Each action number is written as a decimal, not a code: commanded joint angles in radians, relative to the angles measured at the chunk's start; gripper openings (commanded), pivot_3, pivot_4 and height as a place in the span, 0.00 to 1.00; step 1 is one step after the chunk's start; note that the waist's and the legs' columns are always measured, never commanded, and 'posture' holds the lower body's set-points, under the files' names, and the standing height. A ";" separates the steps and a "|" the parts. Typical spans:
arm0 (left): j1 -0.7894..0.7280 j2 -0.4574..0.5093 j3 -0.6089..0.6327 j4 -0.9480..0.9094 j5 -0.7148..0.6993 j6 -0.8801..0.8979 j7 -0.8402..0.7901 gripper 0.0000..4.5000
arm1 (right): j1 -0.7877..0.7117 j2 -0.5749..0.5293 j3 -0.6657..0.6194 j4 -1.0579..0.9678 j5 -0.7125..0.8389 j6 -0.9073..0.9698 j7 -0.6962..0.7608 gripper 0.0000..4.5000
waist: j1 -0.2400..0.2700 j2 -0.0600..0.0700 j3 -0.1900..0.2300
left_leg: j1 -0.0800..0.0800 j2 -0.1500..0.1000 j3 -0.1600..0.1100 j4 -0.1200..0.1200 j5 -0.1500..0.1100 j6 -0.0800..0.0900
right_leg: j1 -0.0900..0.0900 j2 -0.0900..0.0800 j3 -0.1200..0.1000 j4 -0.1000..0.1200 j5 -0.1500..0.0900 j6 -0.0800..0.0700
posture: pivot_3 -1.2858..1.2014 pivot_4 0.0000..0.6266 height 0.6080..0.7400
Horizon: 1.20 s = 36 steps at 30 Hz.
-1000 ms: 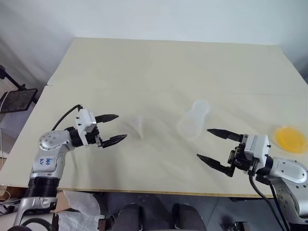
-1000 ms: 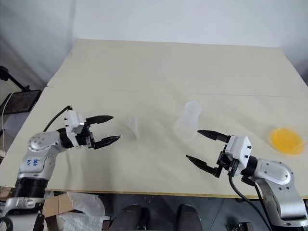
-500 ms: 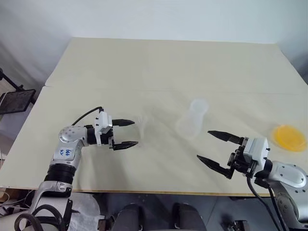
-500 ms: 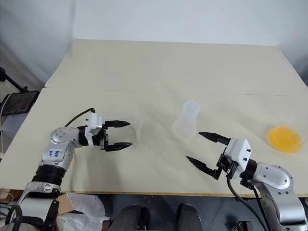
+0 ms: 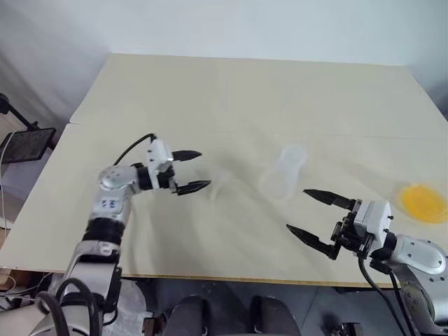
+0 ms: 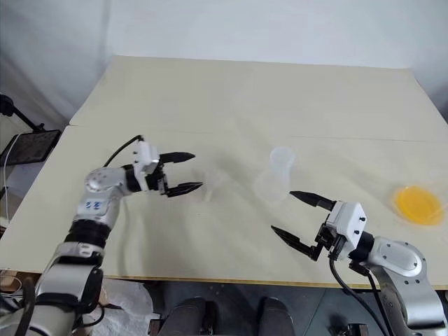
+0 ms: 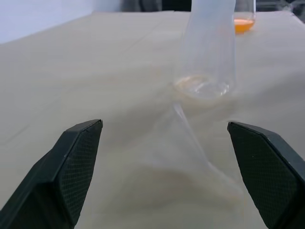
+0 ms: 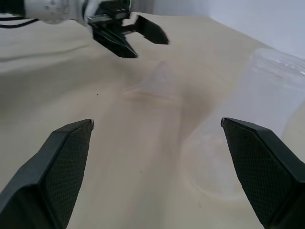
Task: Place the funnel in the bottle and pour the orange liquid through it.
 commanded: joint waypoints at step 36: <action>-0.001 0.081 -0.085 0.101 0.077 -0.112 -0.435 0.75 | 0.027 0.035 -0.012 -0.036 -0.011 -0.034 -0.030 1.00 | -0.001 -0.001 0.000 | -0.001 0.003 0.001 0.001 0.000 0.000 | -0.003 -0.001 0.000 0.004 0.000 0.000 | 0.52 0.24 1.00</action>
